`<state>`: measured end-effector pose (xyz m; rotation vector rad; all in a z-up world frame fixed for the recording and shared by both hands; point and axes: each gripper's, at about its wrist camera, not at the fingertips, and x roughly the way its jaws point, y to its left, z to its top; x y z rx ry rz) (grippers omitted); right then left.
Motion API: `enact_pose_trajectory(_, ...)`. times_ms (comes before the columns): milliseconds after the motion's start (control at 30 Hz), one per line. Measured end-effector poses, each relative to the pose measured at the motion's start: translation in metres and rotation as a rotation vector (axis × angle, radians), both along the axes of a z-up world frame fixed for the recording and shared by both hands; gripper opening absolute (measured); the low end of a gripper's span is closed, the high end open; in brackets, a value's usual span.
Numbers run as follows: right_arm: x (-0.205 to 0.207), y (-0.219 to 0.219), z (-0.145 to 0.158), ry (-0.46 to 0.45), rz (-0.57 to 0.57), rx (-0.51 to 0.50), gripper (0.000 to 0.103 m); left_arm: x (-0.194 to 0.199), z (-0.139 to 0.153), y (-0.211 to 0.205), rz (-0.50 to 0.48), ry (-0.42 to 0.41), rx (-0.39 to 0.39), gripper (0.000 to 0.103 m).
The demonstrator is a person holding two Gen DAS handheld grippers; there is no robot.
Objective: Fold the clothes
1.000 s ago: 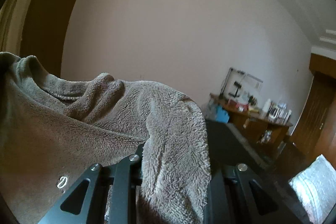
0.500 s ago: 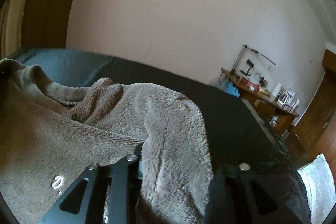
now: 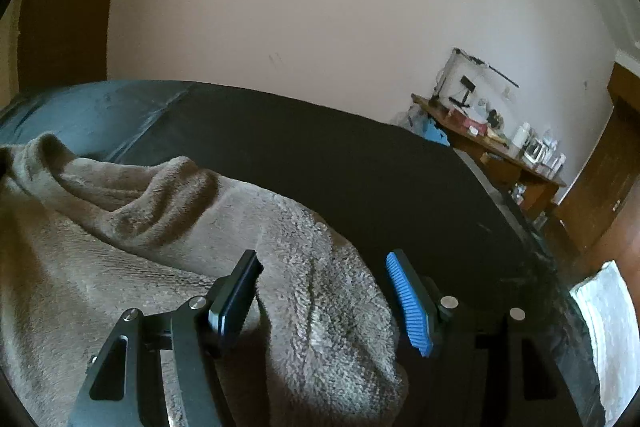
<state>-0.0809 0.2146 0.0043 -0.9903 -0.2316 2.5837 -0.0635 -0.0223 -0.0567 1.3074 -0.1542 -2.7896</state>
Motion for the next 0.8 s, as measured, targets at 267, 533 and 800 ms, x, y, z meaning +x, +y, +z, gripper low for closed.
enact_pose_trajectory(267, -0.031, 0.017, -0.027, -0.165, 0.001, -0.053, 0.076, -0.001, 0.004, -0.015, 0.016, -0.067, 0.081, 0.084)
enact_pose_trajectory(533, -0.032, 0.023, -0.027, -0.160, 0.002, -0.083, 0.076, 0.063, 0.040, -0.040, -0.061, -0.009, -0.032, 0.084)
enact_pose_trajectory(800, -0.027, 0.018, -0.026, -0.157, 0.003, -0.082, 0.076, 0.126, 0.041, -0.098, -0.062, -0.021, -0.019, 0.084)
